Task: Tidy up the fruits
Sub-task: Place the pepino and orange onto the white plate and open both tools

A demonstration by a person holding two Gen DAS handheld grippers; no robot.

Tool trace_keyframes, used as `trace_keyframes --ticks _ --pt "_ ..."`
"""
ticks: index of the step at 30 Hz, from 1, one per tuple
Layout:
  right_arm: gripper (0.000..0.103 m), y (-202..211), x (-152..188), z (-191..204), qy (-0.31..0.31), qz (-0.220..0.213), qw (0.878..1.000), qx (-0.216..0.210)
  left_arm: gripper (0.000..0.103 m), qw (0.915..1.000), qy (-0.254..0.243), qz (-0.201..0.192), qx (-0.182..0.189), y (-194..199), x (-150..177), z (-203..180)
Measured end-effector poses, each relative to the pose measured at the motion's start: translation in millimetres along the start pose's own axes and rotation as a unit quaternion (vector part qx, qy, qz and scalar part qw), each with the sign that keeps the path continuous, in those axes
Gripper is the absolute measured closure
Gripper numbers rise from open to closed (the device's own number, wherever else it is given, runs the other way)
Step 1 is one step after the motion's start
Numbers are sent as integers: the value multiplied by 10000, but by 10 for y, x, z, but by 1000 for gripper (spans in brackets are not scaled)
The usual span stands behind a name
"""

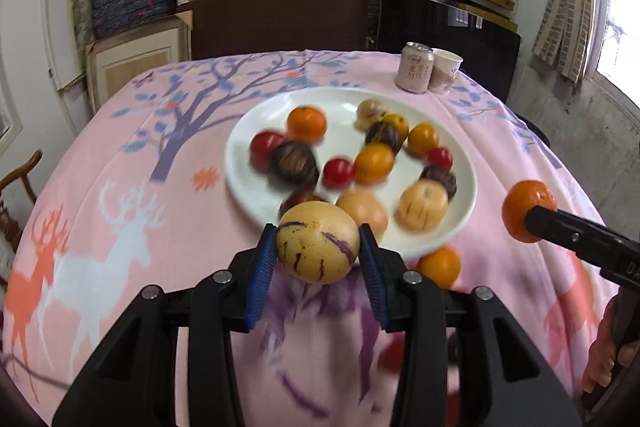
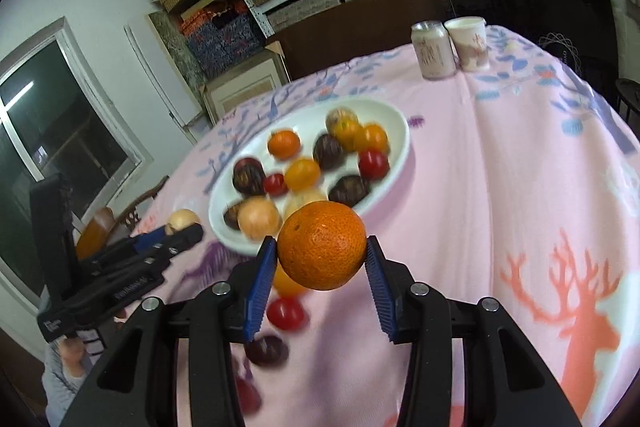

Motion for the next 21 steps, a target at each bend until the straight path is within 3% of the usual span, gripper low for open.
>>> trace_keyframes --ticks 6,7,9,10,18,21 --pt "56 -514 -476 25 129 144 9997 152 60 9999 65 92 -13 -335 -330 -139" --pt "55 -608 -488 -17 91 144 9997 197 56 9999 112 79 -65 -388 -352 -126" --pt "30 -670 -487 -83 -2 14 9999 168 30 9997 188 -50 -164 -423 -379 -70" --pt "29 -654 -465 -121 8 -45 9995 297 27 9995 227 -118 -168 -415 -385 -45" --pt "28 -386 -374 -102 119 -177 9995 248 26 9996 -266 -115 -12 -164 -72 -58" --pt "19 -255 -286 -128 39 -245 9993 267 24 9985 -541 -113 19 -49 149 -91"
Point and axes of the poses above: each gripper's, at about its wrist camera, not at the fingertips, and y roughly against the way its jaws point, z to its left, x to its underside, the point moved 9 cm from there along -y, roughly the way its jaws point, and after that the axes turned 15 degrees about -x, right-handed, at the moved point
